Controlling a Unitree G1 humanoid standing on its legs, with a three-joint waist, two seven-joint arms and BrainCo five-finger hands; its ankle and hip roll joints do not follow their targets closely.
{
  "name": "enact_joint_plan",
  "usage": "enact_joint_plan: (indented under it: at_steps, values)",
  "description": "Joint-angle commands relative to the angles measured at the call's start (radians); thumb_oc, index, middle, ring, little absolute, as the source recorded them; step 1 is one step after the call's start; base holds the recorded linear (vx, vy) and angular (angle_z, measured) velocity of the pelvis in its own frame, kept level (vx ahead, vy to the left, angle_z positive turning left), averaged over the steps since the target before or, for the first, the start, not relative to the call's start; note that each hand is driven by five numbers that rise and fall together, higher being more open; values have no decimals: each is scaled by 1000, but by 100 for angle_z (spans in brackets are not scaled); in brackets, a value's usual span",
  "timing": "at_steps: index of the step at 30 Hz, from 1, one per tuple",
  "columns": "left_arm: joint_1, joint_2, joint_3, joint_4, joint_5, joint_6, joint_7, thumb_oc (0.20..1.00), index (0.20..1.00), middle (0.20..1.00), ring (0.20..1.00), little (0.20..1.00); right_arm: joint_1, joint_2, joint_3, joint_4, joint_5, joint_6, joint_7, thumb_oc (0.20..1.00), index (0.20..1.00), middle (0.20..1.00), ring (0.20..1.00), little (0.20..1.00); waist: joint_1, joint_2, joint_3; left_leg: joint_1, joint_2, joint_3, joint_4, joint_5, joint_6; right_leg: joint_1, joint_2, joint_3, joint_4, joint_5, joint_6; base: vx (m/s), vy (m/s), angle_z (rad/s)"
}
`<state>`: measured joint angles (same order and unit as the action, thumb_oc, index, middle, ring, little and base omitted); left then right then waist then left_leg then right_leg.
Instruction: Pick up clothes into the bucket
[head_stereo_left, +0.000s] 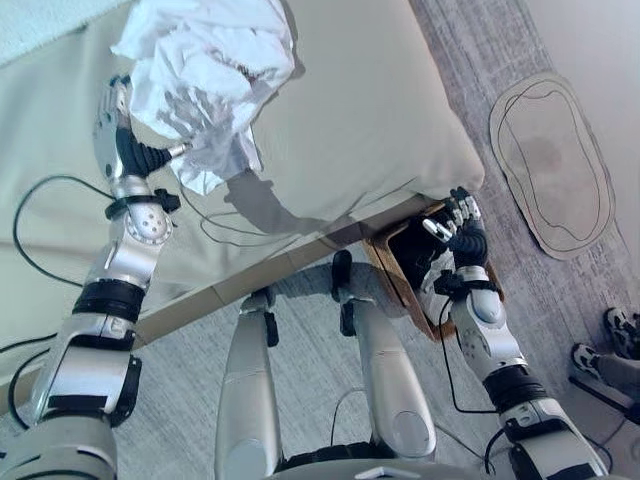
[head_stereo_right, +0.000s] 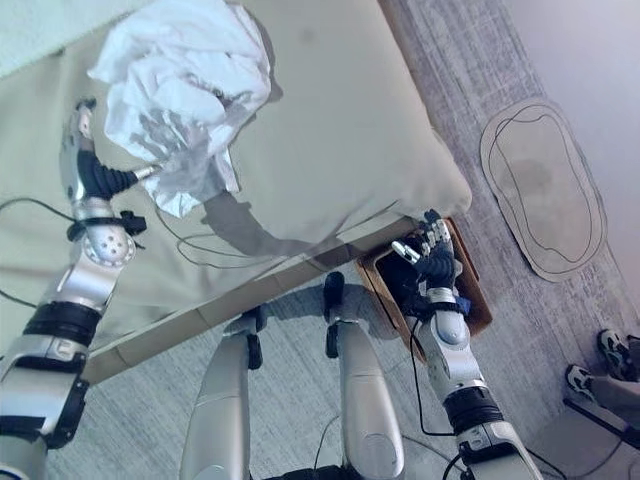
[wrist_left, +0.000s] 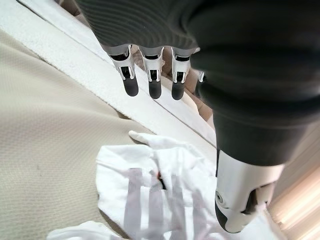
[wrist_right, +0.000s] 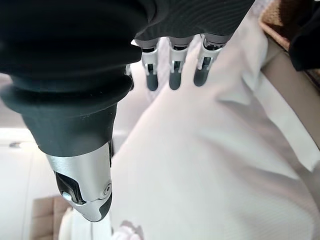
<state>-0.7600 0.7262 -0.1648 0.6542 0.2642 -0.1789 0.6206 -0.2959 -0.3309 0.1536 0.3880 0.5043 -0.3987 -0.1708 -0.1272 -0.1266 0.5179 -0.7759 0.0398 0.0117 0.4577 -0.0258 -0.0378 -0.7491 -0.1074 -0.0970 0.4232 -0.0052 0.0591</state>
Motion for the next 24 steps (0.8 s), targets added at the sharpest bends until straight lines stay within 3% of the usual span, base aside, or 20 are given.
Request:
enact_joint_plan:
  at_steps: [1,5,10,11,12,13,14,15,18,19,20,24]
  values:
    - [-65,85,-11,6,107,30,84,1000,1000,1000,1000,1000,64,-26,-14,-118,39,-83,-4,1000,1000,1000,1000,1000,-14,-28,-49,-79,6,-9,112,-57,28,4,-58,0,-27,28,83,-15,33,3]
    - [-152,130,-59,56,144,67,107,1000,1000,1000,1000,1000,64,-28,-14,-124,54,-92,0,1000,1000,1000,1000,1000,-27,-38,-46,-138,6,-10,141,-69,35,-49,-60,1,-19,34,89,-9,21,3]
    - [-221,185,-113,56,153,54,100,1000,1000,1000,1000,1000,66,-38,-21,-131,66,-103,10,1000,1000,1000,1000,1000,-39,-40,-45,-188,2,-10,161,-74,40,-94,-60,-2,-16,41,94,15,32,-2]
    - [-238,196,-133,58,171,54,98,1000,1000,1000,1000,1000,65,-40,-24,-131,69,-107,14,1000,1000,1000,1000,1000,-41,-36,-52,-183,2,-16,169,-113,36,-95,-55,4,-8,14,103,9,35,1]
    - [-241,196,-135,59,171,54,99,1000,1000,1000,1000,1000,65,-40,-26,-132,69,-108,14,1000,1000,1000,1000,1000,-42,-40,-46,-196,0,-8,165,-80,42,-104,-60,-1,-16,41,96,89,34,-1]
    - [-251,199,-148,70,180,53,94,1000,1000,1000,1000,1000,64,-43,-23,-133,69,-110,17,1000,1000,1000,1000,1000,-45,-37,-52,-189,3,-15,174,-115,37,-100,-55,5,-7,15,104,-89,53,-2]
    - [-278,205,-181,83,201,55,89,1000,1000,1000,1000,1000,62,-47,-25,-132,69,-112,19,1000,1000,1000,1000,1000,-53,-39,-47,-208,0,-2,172,-84,45,-118,-61,2,-17,44,99,80,44,-4]
    - [-280,205,-184,85,201,55,89,1000,1000,1000,1000,1000,63,-46,-25,-131,69,-111,19,1000,1000,1000,1000,1000,-50,-36,-53,-198,2,-10,177,-118,39,-111,-56,6,-8,17,106,-4,59,-4]
    - [-320,210,-240,134,227,72,56,1000,1000,1000,1000,1000,58,-51,-23,-128,70,-110,25,1000,1000,1000,1000,1000,-59,-35,-57,-207,0,-4,176,-120,43,-122,-55,13,-15,24,110,-5,41,-5]
    - [-341,208,-260,152,231,76,51,1000,1000,1000,1000,1000,56,-51,-24,-129,71,-109,28,1000,1000,1000,1000,1000,-63,-39,-51,-221,-3,5,171,-86,50,-135,-61,11,-24,54,105,-4,29,-4]
    - [-341,208,-261,153,231,76,51,1000,1000,1000,1000,1000,57,-50,-24,-128,71,-108,28,1000,1000,1000,1000,1000,-60,-36,-56,-209,0,-3,175,-119,44,-127,-55,15,-15,27,112,7,31,-4]
    - [-409,206,-338,199,246,75,8,1000,1000,1000,1000,1000,49,-57,-26,-133,81,-111,37,1000,1000,1000,1000,1000,-72,-34,-53,-228,-4,-1,185,-124,45,-143,-55,23,-16,29,114,19,21,-1]
